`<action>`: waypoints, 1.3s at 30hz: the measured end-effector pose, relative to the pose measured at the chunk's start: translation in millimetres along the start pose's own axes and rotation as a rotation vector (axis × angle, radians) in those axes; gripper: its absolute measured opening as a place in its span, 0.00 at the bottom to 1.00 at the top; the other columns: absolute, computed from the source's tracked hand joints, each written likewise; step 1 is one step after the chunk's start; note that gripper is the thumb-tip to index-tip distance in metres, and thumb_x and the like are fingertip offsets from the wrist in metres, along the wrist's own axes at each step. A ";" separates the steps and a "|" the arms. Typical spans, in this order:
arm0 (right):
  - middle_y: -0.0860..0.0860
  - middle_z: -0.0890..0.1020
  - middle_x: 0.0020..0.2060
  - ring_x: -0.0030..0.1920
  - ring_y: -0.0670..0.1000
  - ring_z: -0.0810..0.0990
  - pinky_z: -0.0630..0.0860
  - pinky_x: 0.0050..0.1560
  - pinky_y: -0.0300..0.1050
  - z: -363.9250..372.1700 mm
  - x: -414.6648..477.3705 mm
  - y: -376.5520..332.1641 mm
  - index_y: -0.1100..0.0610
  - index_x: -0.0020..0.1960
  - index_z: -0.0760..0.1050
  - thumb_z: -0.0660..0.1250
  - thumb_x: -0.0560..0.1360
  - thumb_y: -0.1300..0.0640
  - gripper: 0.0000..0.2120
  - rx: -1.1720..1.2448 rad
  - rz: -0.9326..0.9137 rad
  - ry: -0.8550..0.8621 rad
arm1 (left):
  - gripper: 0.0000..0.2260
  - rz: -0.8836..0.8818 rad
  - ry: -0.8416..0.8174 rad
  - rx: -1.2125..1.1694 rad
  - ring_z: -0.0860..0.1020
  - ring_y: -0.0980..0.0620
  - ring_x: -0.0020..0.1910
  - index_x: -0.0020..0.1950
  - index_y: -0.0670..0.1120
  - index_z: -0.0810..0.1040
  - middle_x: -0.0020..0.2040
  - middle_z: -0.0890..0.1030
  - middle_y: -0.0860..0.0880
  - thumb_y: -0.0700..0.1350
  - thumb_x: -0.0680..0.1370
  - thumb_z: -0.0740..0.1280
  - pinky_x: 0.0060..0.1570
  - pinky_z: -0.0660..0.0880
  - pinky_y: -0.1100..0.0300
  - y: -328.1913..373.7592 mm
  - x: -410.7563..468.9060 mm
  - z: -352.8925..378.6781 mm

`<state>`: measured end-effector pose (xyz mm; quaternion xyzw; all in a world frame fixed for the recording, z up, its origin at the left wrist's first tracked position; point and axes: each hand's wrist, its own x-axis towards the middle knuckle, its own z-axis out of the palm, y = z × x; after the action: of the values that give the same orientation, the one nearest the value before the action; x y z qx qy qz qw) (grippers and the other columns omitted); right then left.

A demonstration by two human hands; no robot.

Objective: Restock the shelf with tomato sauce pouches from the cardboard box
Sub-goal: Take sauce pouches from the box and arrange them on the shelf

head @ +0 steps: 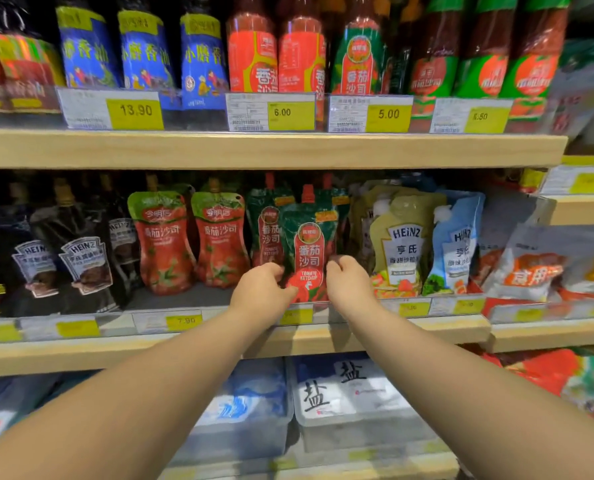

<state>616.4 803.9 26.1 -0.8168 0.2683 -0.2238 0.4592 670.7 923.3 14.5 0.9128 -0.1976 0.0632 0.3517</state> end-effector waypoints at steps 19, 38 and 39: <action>0.54 0.71 0.60 0.53 0.52 0.74 0.72 0.54 0.46 -16.7 -16.9 12.5 0.55 0.59 0.71 0.54 0.78 0.58 0.12 -0.014 -0.125 0.202 | 0.24 0.060 -0.091 -0.098 0.71 0.46 0.66 0.72 0.47 0.66 0.70 0.71 0.46 0.39 0.75 0.58 0.60 0.70 0.57 20.4 -5.8 2.1; 0.51 0.68 0.25 0.30 0.51 0.71 0.70 0.35 0.46 271.8 -267.4 24.2 0.53 0.27 0.61 0.65 0.74 0.47 0.22 -0.210 0.007 -0.703 | 0.08 -0.789 -0.245 -0.391 0.79 0.41 0.48 0.42 0.40 0.78 0.46 0.80 0.36 0.41 0.76 0.61 0.43 0.73 0.55 -339.7 -230.6 -78.5; 0.50 0.70 0.26 0.33 0.52 0.74 0.73 0.38 0.47 283.7 -275.8 27.5 0.53 0.28 0.62 0.64 0.74 0.48 0.20 -0.245 0.027 -0.714 | 0.08 -0.830 -0.278 -0.380 0.79 0.43 0.45 0.43 0.42 0.78 0.44 0.80 0.38 0.42 0.76 0.61 0.42 0.73 0.57 -355.7 -236.6 -86.8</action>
<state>575.1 1148.3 -166.4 -0.8887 0.1268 0.1149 0.4254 600.7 1296.0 -200.5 0.8340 0.1302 -0.2427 0.4782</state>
